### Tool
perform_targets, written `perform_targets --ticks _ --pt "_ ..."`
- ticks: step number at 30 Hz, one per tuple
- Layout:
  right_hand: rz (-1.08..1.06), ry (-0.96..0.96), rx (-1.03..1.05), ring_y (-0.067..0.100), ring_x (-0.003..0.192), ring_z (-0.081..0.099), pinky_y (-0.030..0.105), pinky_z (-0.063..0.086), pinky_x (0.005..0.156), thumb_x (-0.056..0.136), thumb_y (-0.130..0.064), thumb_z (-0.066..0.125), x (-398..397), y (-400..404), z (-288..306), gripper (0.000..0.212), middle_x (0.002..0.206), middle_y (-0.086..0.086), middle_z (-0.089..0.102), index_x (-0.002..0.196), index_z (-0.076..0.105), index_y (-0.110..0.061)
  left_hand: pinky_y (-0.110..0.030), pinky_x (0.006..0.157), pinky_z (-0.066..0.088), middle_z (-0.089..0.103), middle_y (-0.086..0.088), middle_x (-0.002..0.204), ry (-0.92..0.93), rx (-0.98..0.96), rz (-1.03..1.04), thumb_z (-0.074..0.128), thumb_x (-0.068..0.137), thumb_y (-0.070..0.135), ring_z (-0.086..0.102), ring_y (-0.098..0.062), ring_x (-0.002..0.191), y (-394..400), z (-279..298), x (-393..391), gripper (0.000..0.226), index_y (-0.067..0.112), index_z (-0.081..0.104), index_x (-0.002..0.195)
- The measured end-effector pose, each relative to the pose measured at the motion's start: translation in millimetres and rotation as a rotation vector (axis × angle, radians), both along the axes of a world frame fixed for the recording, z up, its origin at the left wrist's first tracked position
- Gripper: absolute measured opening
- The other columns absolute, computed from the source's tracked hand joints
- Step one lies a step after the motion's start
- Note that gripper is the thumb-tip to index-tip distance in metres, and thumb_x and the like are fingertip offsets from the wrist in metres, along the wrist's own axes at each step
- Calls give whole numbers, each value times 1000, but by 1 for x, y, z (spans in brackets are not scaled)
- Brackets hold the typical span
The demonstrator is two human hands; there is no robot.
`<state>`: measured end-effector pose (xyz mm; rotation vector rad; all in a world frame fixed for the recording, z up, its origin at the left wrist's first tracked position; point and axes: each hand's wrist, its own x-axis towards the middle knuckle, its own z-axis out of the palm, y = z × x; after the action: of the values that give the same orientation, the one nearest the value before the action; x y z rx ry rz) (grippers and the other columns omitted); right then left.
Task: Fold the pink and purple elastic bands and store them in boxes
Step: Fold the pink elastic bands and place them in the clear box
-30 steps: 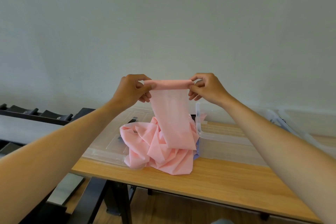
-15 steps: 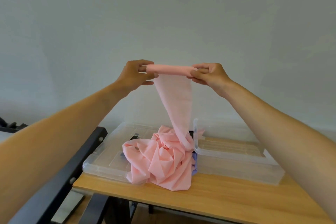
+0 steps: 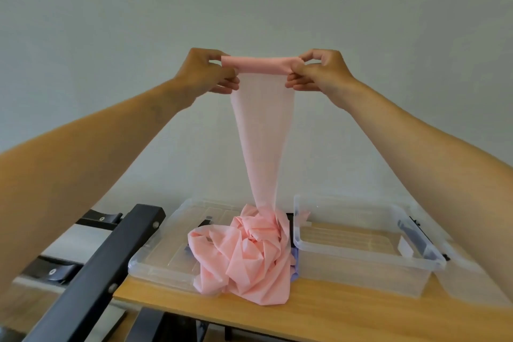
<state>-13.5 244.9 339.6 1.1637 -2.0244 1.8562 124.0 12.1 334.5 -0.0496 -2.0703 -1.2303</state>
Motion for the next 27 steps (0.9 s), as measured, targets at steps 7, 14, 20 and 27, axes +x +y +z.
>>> perform_targets --ticks 7,14,20,27 --pt "117 -238 -83 27 91 79 24 62 76 97 -20 73 -14 -11 -12 19 100 20 78 105 70 -3 -31 80 63 78 -18 99 -43 222 -110 68 100 24 78 -25 92 -5 -18 -16 25 3 72 112" --pt "79 -225 36 23 87 80 23 63 77 93 -9 77 -42 -14 -49 24 102 18 77 114 67 -4 -26 78 62 75 -14 115 -248 163 -185 74 94 16 77 -20 100 -24 -50 -30 37 0 63 126" --pt "-35 32 287 21 81 79 25 63 72 97 -11 72 -51 -15 -71 20 95 20 78 110 70 5 -29 75 64 79 -16 97 -344 13 -112 72 97 19 78 -26 89 -35 -80 -38 23 2 70 111" --pt "-60 -13 269 29 73 79 30 62 62 100 -12 68 -51 -23 -97 15 82 16 78 110 63 -3 -26 72 62 77 -17 92 -362 176 -103 72 96 16 76 -21 79 -33 -104 -45 21 4 71 113"
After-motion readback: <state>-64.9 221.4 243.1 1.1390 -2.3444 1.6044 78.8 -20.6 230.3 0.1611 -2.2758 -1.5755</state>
